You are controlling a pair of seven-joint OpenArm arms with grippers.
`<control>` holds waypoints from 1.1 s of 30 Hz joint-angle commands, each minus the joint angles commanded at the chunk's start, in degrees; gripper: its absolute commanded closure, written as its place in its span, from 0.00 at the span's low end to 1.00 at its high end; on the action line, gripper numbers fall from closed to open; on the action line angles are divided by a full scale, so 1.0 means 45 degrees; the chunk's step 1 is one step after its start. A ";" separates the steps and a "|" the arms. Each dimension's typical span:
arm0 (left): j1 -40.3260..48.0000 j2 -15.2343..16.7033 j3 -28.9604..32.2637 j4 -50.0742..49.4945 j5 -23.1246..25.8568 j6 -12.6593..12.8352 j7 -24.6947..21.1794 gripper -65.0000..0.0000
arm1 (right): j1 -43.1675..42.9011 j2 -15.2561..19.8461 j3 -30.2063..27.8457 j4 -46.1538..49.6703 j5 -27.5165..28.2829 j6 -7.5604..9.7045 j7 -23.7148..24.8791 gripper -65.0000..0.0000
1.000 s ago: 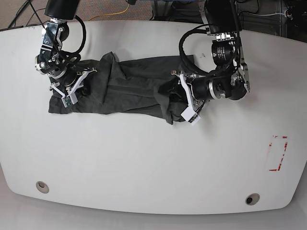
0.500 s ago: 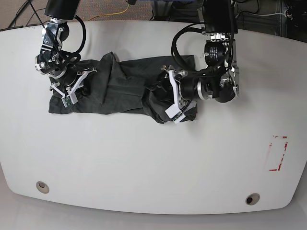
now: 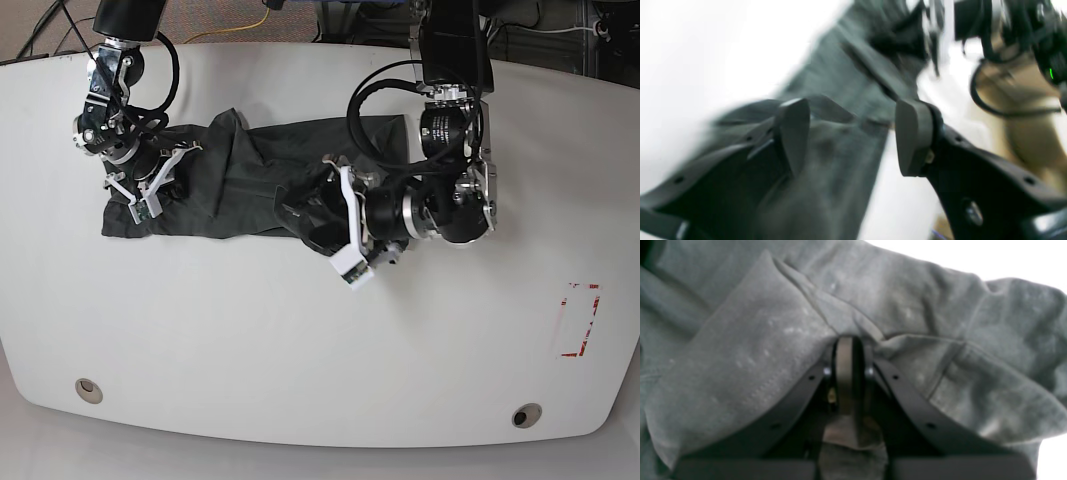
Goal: Layout the t-shirt on the table in an organized manner, then fold the t-shirt properly
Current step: 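Push the folded end with the left gripper further toward the right gripper, then press and smooth the folded section with the left gripper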
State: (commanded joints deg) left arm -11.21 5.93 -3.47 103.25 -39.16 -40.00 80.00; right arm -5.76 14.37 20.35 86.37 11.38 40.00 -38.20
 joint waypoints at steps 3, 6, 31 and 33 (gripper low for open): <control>0.0000 -0.0469 -0.0664 0.0098 0.0821 0.0000 -0.0049 0.45 | 0.0020 0.0000 0.0000 0.0000 0.0000 0.0000 0.0000 0.94; 0.0059 -0.0899 -0.0918 0.0098 0.1641 0.0000 -0.0674 0.68 | 0.0020 0.0000 0.0000 0.0000 0.0000 0.0000 0.0000 0.94; 0.1524 -0.0723 0.2618 0.0000 0.4103 0.0000 -0.2315 0.99 | 0.0020 -0.0020 0.0000 0.0000 0.0039 0.0000 0.0000 0.94; 0.1465 -0.0508 0.3009 0.0000 0.4103 0.0000 -0.2276 0.99 | 0.0020 -0.0020 0.0000 0.0000 0.0039 0.0000 0.0000 0.94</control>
State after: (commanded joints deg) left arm -4.62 3.65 10.07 103.25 -20.70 -40.00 69.76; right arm -5.67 14.29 20.35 86.37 11.56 40.00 -38.20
